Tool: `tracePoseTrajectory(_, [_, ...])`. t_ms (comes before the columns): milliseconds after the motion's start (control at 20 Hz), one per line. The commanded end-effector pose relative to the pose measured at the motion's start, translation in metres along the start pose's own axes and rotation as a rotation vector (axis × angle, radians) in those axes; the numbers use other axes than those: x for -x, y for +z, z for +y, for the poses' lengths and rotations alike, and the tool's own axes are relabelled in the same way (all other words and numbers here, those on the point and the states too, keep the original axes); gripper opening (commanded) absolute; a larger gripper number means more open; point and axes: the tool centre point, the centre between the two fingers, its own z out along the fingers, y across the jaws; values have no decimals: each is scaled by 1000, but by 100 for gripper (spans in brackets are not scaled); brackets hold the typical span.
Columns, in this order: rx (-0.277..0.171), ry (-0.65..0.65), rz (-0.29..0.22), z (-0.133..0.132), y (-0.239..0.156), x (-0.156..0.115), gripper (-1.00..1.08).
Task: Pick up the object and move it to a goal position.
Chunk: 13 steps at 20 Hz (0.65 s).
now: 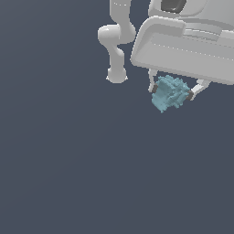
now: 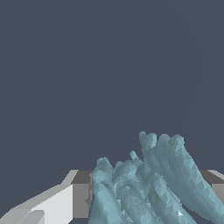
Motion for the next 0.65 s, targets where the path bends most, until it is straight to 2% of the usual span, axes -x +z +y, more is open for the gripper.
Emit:
tracePoseTrajectory(0, [8, 17, 8, -3, -12, -5, -100])
tracePoseTrajectory(600, [19, 40, 21, -10, -32, -13, -100])
